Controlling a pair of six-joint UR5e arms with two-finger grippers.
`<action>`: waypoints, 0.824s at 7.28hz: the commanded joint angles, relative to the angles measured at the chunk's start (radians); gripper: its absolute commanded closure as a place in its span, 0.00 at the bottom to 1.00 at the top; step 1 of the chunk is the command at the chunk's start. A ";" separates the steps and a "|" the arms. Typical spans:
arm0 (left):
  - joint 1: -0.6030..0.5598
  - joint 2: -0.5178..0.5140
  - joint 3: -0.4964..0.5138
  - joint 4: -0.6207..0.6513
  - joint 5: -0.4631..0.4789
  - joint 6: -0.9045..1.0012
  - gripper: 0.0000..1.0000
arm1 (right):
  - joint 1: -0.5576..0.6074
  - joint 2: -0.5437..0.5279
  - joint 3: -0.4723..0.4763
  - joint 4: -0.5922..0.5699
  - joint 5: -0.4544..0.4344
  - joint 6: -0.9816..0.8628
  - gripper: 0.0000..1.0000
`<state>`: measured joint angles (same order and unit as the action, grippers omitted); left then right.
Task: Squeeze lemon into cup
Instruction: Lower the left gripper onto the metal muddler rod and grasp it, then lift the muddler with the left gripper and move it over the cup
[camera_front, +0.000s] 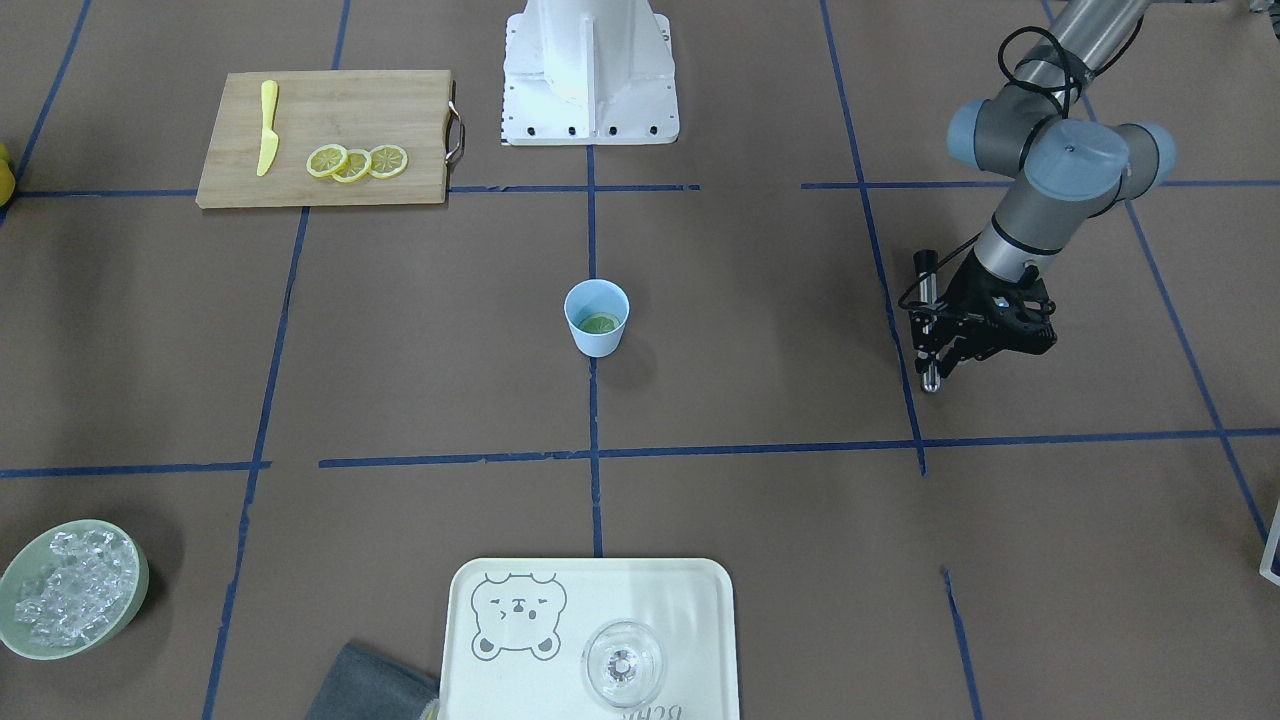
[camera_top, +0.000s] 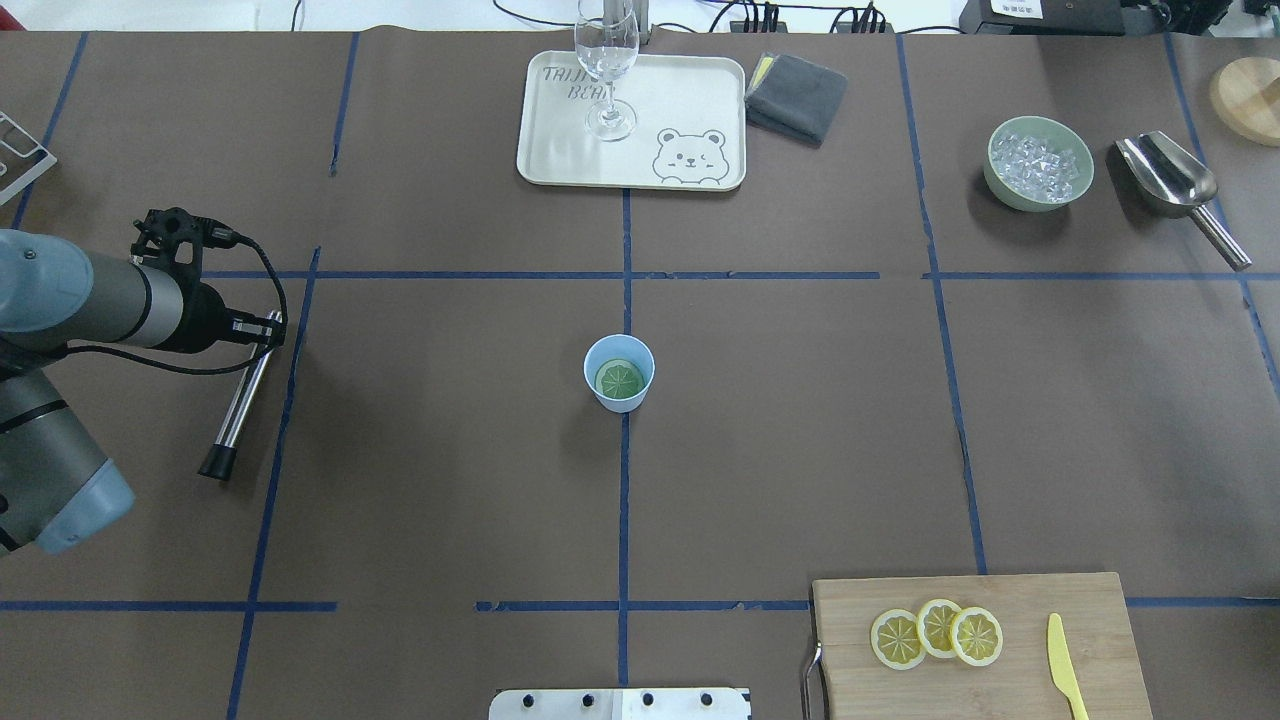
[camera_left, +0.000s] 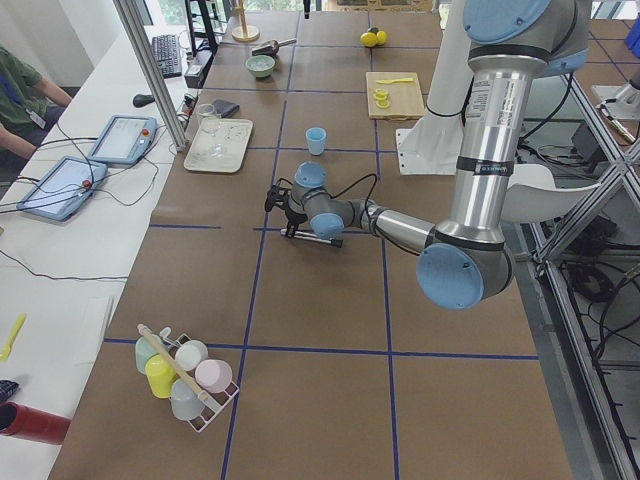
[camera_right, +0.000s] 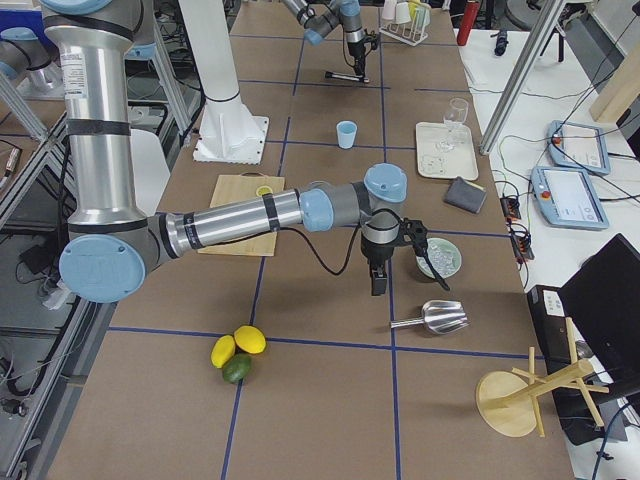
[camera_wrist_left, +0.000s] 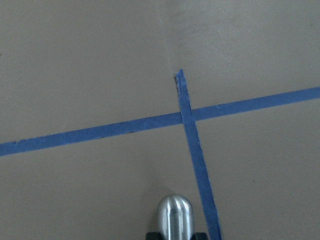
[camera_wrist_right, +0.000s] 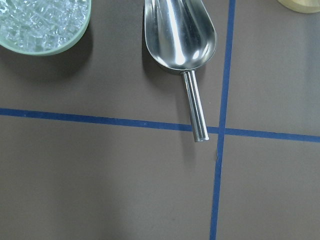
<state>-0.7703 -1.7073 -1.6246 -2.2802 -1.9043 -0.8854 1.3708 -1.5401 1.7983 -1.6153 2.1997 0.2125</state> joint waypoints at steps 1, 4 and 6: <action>-0.007 0.005 -0.047 0.002 -0.001 0.000 1.00 | 0.001 0.000 0.000 -0.002 0.000 -0.001 0.00; -0.056 -0.006 -0.150 0.001 0.001 0.000 1.00 | 0.004 0.000 0.000 0.000 0.000 0.001 0.00; -0.081 -0.050 -0.228 -0.005 0.002 0.000 1.00 | 0.007 0.000 -0.002 -0.002 0.000 -0.001 0.00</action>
<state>-0.8366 -1.7257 -1.8035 -2.2827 -1.9029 -0.8851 1.3752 -1.5401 1.7974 -1.6156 2.1997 0.2127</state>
